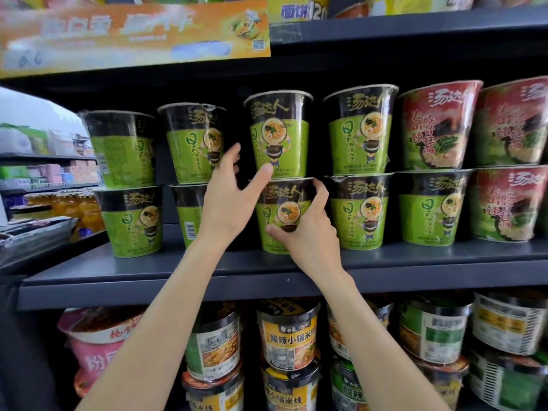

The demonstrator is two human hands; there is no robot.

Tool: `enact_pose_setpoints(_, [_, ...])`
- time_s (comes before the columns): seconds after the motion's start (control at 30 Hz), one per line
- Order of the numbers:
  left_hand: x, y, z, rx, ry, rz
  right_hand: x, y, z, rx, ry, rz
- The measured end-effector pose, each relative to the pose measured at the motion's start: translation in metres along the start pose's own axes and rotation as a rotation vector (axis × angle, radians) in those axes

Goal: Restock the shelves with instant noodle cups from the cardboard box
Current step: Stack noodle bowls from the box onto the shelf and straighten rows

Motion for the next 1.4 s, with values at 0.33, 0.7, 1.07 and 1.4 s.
enact_pose_setpoints(0.33, [-0.001,-0.047,-0.021,0.244,0.201,0.115,-0.001,0.001,-0.002,-0.013,0.043,0.013])
enact_pose_setpoints(0.7, [-0.003,-0.044,-0.022,0.118,0.117,0.07,0.001,0.006,-0.002,-0.085,0.125,0.031])
enact_pose_setpoints(1.07, [-0.002,-0.04,-0.024,0.112,0.088,0.034,0.002,0.006,-0.003,-0.14,0.197,0.045])
enact_pose_setpoints(1.4, [0.04,0.018,0.058,-0.536,-0.212,-0.192,0.044,0.032,-0.005,-0.134,0.056,0.547])
Point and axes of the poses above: each hand's wrist, its own y-axis away from the middle knuckle, its own z-axis out of the back of the hand, x = y × z, the point moved 3 cm from there along -y, towards the middle knuckle, and after that the axes turned 15 degrees about -y, right-handed, at the moved point
